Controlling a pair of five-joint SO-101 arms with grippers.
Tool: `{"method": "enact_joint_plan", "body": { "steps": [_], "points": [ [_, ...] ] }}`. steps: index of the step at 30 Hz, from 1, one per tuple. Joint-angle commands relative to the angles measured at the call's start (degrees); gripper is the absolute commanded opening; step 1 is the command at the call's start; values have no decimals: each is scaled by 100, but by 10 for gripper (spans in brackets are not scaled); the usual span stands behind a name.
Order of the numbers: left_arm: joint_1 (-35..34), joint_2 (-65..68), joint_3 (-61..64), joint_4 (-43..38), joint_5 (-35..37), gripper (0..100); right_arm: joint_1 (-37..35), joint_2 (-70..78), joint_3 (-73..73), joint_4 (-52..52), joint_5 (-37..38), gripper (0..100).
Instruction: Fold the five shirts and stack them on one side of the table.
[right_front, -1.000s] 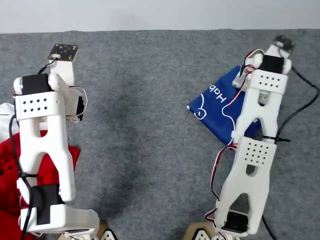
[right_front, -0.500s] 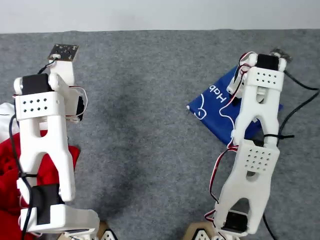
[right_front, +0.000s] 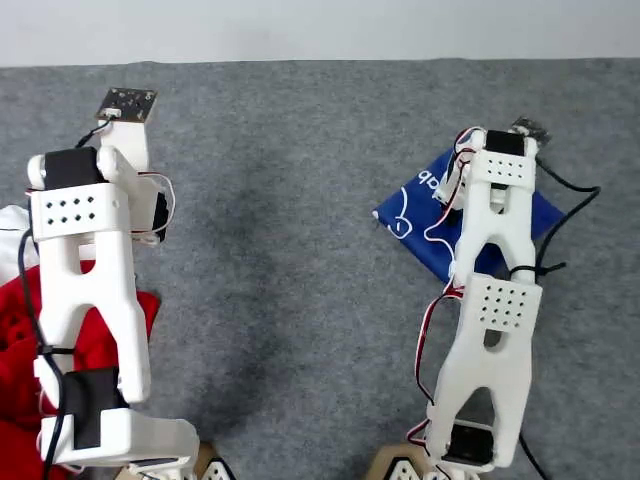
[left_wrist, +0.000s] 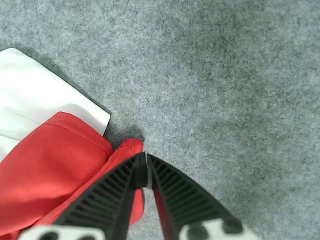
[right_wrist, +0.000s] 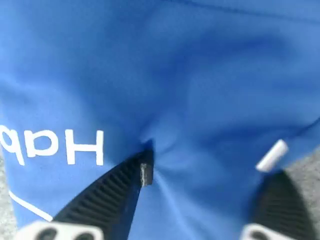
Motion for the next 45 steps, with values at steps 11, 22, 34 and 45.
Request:
{"method": "enact_joint_plan", "body": {
  "steps": [11, 22, 34, 45],
  "points": [
    [0, -264, -57, 123, 18, 6, 585, -277, -1108, 1165, 2022, 10],
    [0, -264, -57, 123, 18, 6, 2273, -927, -721, 1270, 4545, 9],
    [308, -264, -57, 123, 26, 6, 3398, -1297, 26, 1270, 5521, 9],
    [642, -264, -57, 123, 44, 6, 3626, -1314, 18, 1270, 5934, 139]
  ]
}}
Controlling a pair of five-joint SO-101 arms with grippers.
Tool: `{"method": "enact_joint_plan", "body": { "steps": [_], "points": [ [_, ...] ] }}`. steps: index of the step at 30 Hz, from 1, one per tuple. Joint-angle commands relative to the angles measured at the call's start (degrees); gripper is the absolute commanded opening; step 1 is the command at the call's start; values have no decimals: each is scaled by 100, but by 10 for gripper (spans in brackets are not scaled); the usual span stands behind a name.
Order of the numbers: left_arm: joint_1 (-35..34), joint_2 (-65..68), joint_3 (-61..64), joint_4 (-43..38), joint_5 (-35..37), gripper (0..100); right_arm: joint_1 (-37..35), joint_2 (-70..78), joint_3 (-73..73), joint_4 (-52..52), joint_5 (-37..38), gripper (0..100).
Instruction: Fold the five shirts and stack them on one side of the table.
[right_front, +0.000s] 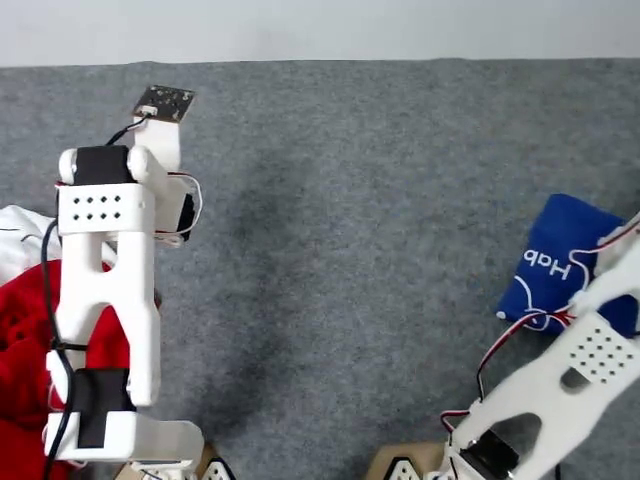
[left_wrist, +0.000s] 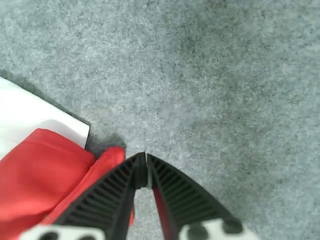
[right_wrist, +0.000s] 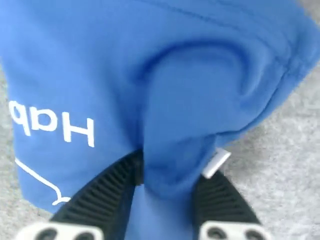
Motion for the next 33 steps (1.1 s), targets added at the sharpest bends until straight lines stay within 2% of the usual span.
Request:
{"method": "enact_joint_plan", "body": {
  "steps": [1, 6, 11, 16, 21, 23, 26, 33],
  "points": [
    [26, -264, -57, 123, 44, 6, 180, -514, -53, 251, 229, 139],
    [26, -264, -57, 132, 53, 6, 435, -655, -79, 259, 308, 207],
    [26, -264, -57, 132, 62, 6, 567, -1622, -44, 259, 290, 262],
    [-62, -264, -57, 132, 62, 6, 312, -2475, 9, 259, 281, 196],
    [-624, -264, -57, 132, 62, 6, -462, -2756, 1266, 259, 273, 0],
    [-853, -264, -48, 132, 62, 6, -725, -2800, 1908, 251, 273, 27],
    [-1046, -264, -48, 132, 70, 6, -1024, -2747, 2558, 233, 264, 11],
    [-1073, -264, -31, 132, 70, 6, -1420, -1842, 2875, -92, 255, 9]
  ]
}}
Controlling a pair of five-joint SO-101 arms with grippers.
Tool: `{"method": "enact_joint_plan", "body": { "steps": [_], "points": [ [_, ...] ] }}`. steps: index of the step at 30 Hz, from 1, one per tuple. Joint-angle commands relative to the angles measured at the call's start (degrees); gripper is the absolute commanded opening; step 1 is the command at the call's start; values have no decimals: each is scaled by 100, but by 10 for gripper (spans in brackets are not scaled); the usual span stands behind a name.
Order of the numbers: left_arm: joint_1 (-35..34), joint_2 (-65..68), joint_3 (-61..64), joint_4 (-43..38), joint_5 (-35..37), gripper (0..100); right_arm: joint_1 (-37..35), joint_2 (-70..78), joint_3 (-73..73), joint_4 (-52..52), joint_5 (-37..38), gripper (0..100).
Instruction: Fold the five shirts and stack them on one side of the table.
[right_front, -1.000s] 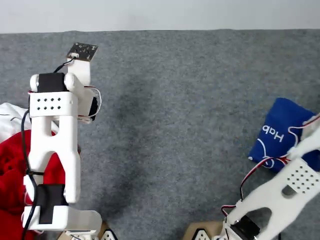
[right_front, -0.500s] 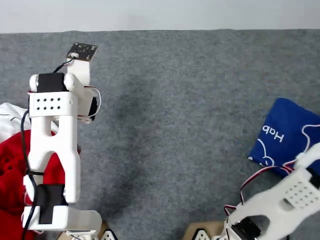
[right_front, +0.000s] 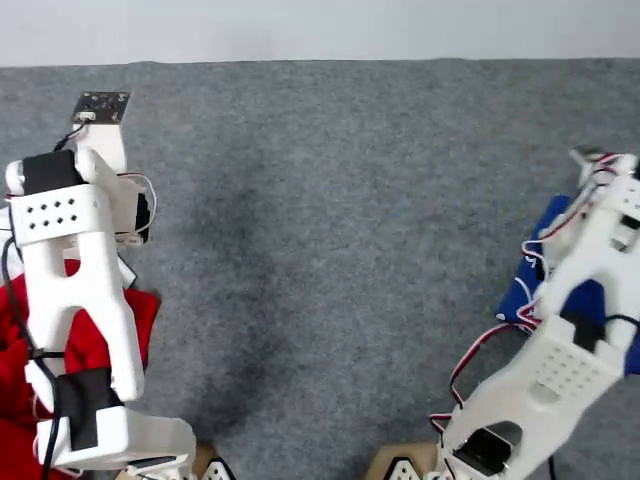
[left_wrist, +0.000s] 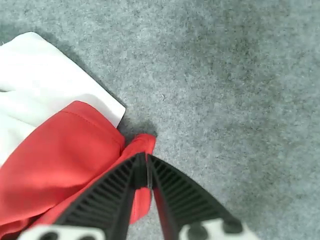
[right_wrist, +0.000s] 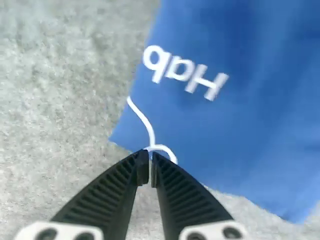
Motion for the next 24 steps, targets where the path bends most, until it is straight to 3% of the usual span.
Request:
{"method": "enact_joint_plan", "body": {
  "steps": [1, 9, 15, 24],
  "points": [
    [-44, -264, -22, 132, 35, 6, -171, 409, 0, -198, 18, 9],
    [-44, -264, -22, 132, 35, 6, -215, 1147, -290, -242, 26, 9],
    [-44, -264, -22, 132, 35, 6, -48, 400, -1134, 242, 62, 9],
    [-132, -580, 110, 149, 0, 6, 110, -945, -905, 259, 44, 9]
  ]
}}
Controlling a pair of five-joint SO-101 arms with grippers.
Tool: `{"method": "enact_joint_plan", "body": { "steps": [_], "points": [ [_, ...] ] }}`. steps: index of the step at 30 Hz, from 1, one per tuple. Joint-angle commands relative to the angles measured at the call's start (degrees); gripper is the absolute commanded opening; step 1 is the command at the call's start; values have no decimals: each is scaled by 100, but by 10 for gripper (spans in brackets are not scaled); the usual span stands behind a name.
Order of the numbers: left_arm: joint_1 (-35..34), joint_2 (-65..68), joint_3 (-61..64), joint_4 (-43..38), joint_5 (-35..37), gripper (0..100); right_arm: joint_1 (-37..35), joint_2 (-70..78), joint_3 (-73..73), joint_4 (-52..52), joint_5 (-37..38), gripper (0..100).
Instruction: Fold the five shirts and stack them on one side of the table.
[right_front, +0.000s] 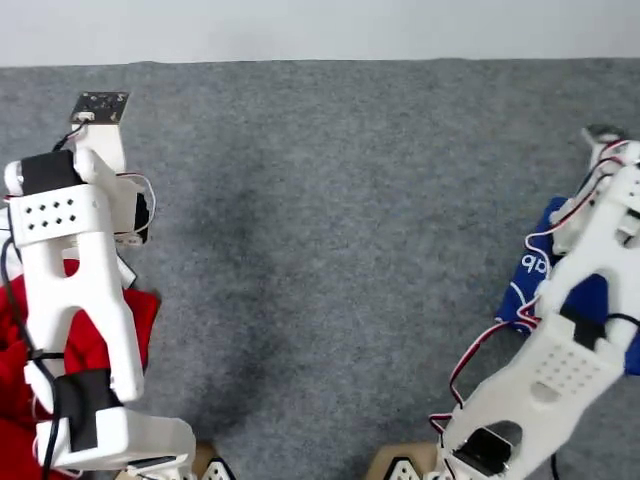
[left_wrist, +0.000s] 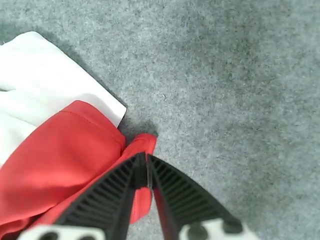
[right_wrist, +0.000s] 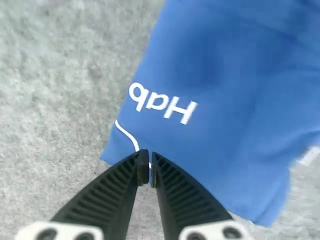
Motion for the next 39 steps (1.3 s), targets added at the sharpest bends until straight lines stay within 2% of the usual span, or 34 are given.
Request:
{"method": "enact_joint_plan", "body": {
  "steps": [1, 5, 10, 16, 21, 24, 29, 34, 36, 39],
  "points": [
    [-132, -633, 145, 141, -9, 6, -22, -840, 132, 251, 35, 9],
    [-457, -1187, 637, 141, -369, 6, -303, -1675, 1204, 251, 35, 9],
    [-1231, -1574, 1174, 141, -818, 19, -778, -2730, 2673, 242, 26, 9],
    [-2655, -1626, 1103, 114, -2400, 218, -1270, -3758, 3965, 242, 26, 9],
    [-3288, -1582, 1103, -255, -4123, 243, -1464, -4198, 4563, 242, -18, 9],
    [-3341, -1213, 1481, -818, -4475, 243, -1464, -4286, 4695, 242, -378, 9],
    [-3349, -88, 1675, -1477, -4519, 231, -1464, -4251, 4721, 242, -853, 9],
    [-3244, 941, 1622, -1899, -4527, 90, -1464, -4303, 4721, 242, -1055, 9],
    [-3112, 1011, 1429, -1776, -4527, 0, -1464, -4312, 4721, 251, -1055, 9],
    [-2804, 686, 787, -1125, -4492, 3, -1464, -4312, 4721, 251, -1055, 9]
  ]
}}
